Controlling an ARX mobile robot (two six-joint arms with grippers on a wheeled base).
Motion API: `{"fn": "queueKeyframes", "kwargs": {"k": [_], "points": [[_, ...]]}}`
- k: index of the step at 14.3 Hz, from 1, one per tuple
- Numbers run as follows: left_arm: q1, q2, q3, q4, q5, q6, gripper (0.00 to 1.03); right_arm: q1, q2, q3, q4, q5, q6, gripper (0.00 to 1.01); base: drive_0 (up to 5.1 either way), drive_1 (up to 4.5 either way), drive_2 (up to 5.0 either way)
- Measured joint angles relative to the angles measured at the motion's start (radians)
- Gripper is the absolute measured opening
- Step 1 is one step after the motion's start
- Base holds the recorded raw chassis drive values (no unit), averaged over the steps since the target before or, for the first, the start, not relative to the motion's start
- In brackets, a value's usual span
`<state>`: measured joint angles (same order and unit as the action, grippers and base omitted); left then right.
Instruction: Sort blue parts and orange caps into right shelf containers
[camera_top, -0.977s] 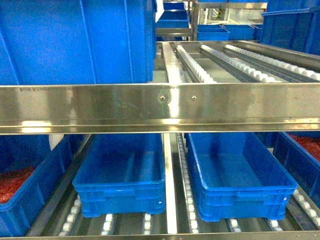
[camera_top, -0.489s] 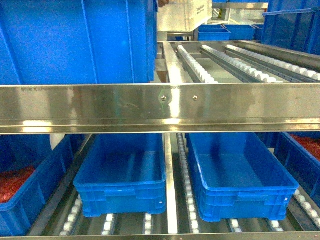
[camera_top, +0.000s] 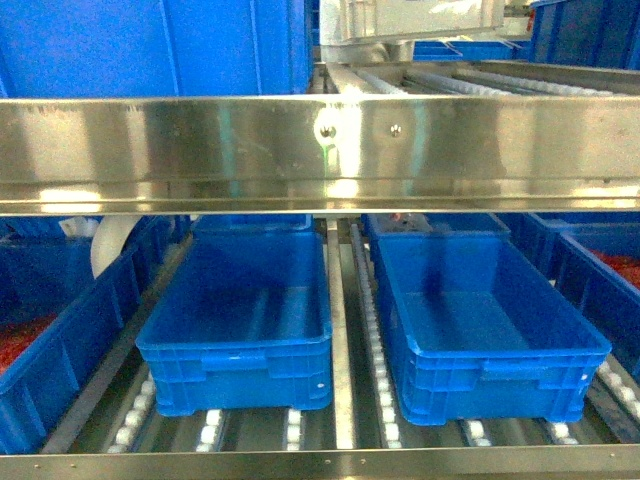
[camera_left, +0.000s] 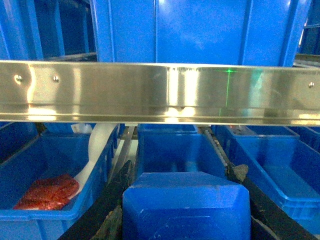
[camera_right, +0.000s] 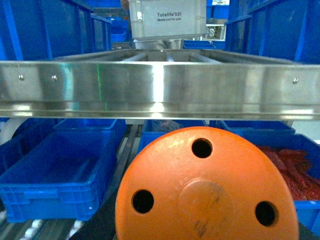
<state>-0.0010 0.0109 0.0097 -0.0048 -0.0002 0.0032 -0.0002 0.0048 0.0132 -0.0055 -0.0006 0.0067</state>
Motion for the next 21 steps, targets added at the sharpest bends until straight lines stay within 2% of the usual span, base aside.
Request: {"fn": "queueKeyframes", "kwargs": {"k": [21], "points": [[0.000,0.000,0.000,-0.003,0.000,0.000,0.43,0.000,0.000,0.000,-0.002,0.000,-0.001,0.45,0.0,0.00,0.0]]}}
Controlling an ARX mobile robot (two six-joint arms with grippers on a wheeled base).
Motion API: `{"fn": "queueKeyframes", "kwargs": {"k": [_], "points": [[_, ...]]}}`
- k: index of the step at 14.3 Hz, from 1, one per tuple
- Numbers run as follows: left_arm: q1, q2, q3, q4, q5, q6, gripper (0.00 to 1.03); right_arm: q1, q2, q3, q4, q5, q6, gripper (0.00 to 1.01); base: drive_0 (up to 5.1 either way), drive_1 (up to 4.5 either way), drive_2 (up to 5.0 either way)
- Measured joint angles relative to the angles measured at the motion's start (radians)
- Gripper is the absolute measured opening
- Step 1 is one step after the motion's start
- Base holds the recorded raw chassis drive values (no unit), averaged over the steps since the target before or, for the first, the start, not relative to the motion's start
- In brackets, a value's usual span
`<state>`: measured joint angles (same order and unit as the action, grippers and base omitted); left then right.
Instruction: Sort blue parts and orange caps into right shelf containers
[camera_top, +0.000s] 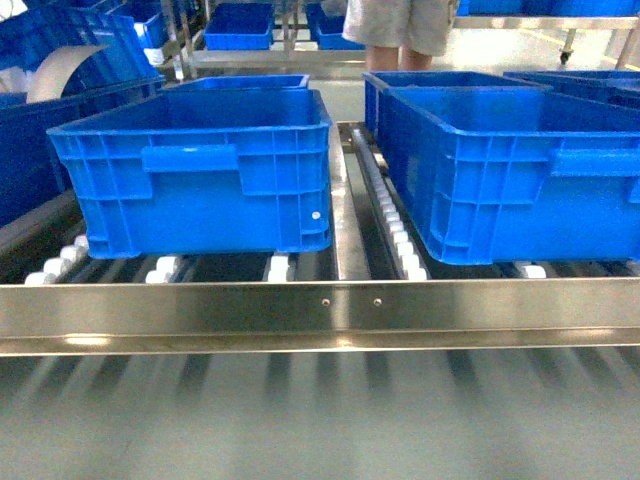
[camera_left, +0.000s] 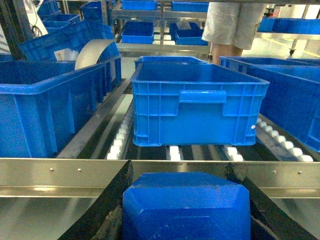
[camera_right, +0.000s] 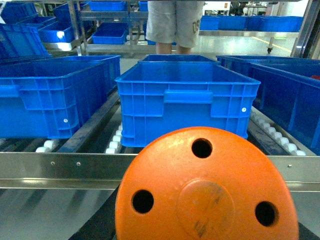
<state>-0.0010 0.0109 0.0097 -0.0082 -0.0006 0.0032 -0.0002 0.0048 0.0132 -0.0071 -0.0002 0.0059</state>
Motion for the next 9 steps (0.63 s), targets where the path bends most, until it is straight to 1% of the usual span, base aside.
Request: {"fn": "queueKeyframes", "kwargs": {"k": [9], "points": [[0.000,0.000,0.000,0.001,0.000,0.000,0.43,0.000,0.000,0.000,0.001,0.000,0.000,0.45,0.0,0.00,0.0]]}}
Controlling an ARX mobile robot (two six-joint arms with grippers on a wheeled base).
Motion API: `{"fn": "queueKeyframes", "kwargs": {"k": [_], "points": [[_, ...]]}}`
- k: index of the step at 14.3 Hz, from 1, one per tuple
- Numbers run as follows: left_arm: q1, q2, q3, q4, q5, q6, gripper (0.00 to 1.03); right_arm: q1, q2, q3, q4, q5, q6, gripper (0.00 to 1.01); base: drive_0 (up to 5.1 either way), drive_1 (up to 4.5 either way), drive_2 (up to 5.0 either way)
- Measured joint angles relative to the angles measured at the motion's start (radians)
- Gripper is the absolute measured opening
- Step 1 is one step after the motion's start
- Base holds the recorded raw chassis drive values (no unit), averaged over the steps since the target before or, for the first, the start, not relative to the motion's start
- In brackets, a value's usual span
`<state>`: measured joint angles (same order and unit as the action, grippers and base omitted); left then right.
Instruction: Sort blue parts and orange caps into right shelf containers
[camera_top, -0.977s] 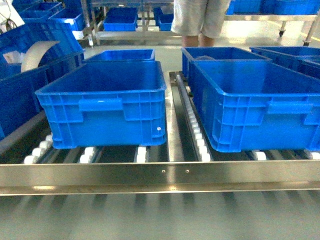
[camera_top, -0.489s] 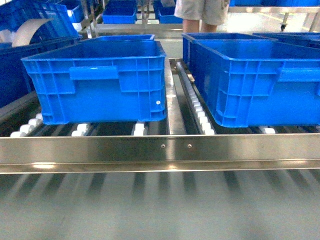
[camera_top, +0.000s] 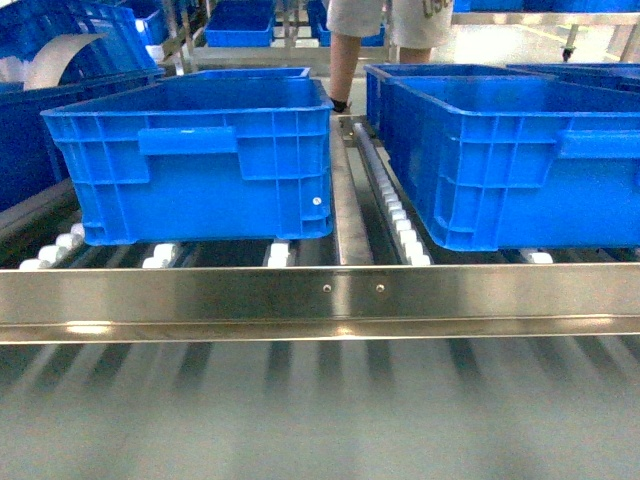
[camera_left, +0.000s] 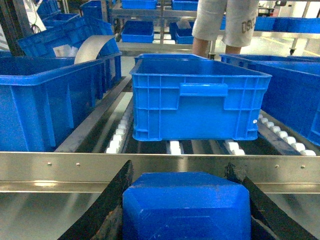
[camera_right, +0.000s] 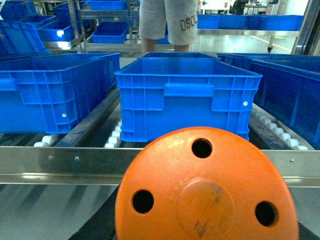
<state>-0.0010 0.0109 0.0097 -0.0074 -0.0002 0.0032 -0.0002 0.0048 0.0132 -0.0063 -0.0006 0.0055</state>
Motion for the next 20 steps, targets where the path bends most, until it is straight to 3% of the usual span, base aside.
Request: {"fn": "queueKeyframes", "kwargs": {"k": [13,20], "points": [[0.000,0.000,0.000,0.000,0.000,0.000,0.43,0.000,0.000,0.000,-0.002,0.000,0.000,0.45,0.0,0.00,0.0],[0.000,0.000,0.000,0.000,0.000,0.000,0.43,0.000,0.000,0.000,0.000,0.000,0.000,0.45,0.0,4.21,-4.2]]}}
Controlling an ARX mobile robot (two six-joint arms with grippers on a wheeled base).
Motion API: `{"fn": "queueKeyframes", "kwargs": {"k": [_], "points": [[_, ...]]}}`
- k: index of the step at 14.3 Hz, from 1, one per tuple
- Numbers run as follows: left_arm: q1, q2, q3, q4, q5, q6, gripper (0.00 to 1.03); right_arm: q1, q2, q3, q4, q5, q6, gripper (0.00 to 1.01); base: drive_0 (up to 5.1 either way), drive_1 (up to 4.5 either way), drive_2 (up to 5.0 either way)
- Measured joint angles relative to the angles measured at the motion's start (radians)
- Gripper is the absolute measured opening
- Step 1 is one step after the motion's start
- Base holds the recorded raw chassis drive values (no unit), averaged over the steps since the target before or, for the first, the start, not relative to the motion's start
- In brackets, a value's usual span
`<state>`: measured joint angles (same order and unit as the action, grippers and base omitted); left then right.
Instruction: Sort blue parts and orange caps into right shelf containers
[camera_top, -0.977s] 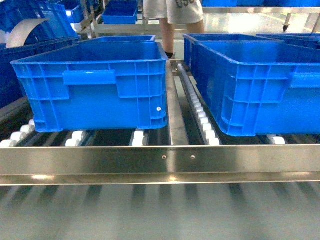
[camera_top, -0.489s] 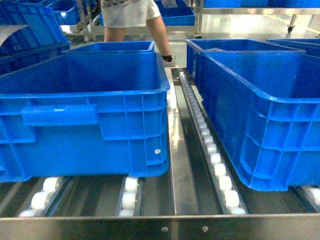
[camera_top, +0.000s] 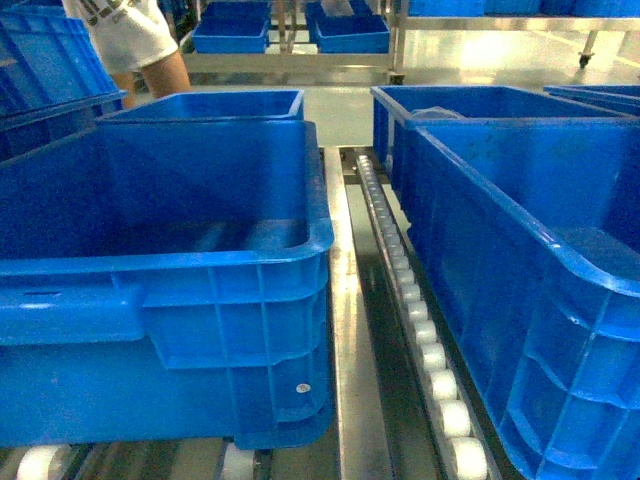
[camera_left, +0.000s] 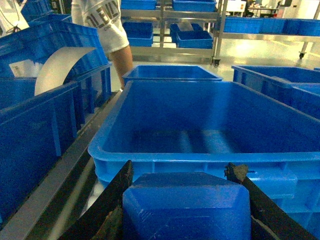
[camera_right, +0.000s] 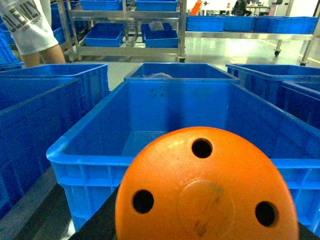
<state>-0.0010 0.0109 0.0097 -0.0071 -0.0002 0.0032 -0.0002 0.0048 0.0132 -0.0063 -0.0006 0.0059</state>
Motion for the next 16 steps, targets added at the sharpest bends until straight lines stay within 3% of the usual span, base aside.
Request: {"fn": "queueKeyframes", "kwargs": {"k": [16], "points": [[0.000,0.000,0.000,0.000,0.000,0.000,0.43,0.000,0.000,0.000,0.000,0.000,0.000,0.45,0.0,0.00,0.0]]}}
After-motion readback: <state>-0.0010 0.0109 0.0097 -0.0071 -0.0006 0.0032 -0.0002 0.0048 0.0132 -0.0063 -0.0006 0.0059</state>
